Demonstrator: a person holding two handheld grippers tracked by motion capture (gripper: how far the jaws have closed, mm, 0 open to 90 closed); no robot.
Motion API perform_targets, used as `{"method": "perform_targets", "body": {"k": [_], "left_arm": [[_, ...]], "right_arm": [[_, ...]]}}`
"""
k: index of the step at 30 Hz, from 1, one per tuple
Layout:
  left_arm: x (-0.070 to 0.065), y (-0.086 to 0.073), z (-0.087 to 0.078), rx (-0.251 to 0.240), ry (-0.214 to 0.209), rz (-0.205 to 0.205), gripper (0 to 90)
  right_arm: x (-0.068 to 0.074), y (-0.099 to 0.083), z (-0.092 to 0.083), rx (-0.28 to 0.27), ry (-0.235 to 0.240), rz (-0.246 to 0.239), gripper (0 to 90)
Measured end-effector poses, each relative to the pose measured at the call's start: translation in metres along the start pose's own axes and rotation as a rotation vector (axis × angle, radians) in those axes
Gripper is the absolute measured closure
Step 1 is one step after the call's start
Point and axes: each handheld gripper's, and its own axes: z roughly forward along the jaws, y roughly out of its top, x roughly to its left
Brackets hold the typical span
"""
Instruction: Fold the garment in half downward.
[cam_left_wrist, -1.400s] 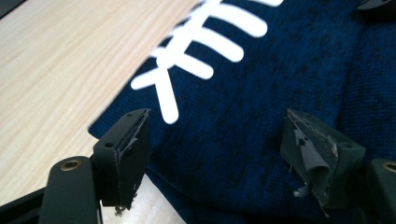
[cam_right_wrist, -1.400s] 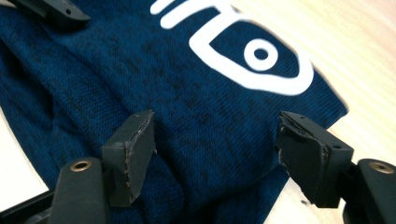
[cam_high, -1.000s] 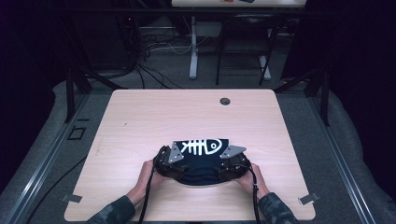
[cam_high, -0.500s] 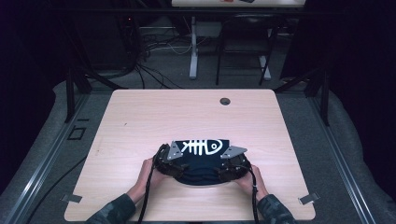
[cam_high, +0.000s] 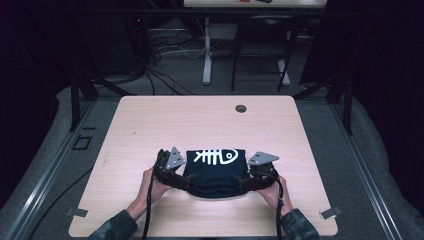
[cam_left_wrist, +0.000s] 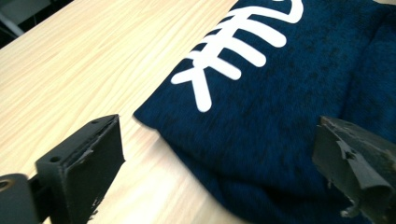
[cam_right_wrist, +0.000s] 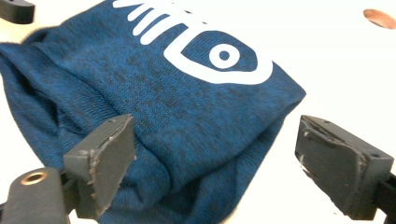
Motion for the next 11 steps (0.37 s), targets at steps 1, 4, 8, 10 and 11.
{"method": "perform_targets", "body": {"k": [1, 4, 8, 10, 11], "left_arm": [[0.002, -0.003, -0.004, 0.001, 0.001, -0.015, 0.4], [0.005, -0.015, -0.013, 0.014, 0.008, -0.042, 0.2], [0.010, -0.038, -0.022, 0.038, 0.028, -0.081, 0.2], [0.012, -0.046, -0.025, 0.047, 0.033, -0.104, 0.1], [0.014, -0.050, -0.027, 0.051, 0.034, -0.114, 0.1]], "right_arm": [[-0.001, -0.001, -0.004, -0.003, 0.000, 0.008, 11.6], [-0.007, -0.007, -0.017, -0.013, -0.010, 0.036, 11.1], [-0.013, -0.018, -0.029, -0.004, -0.036, 0.055, 10.8], [-0.017, -0.027, -0.034, -0.001, -0.056, 0.071, 10.9], [-0.018, -0.030, -0.035, 0.006, -0.061, 0.075, 10.9]]}}
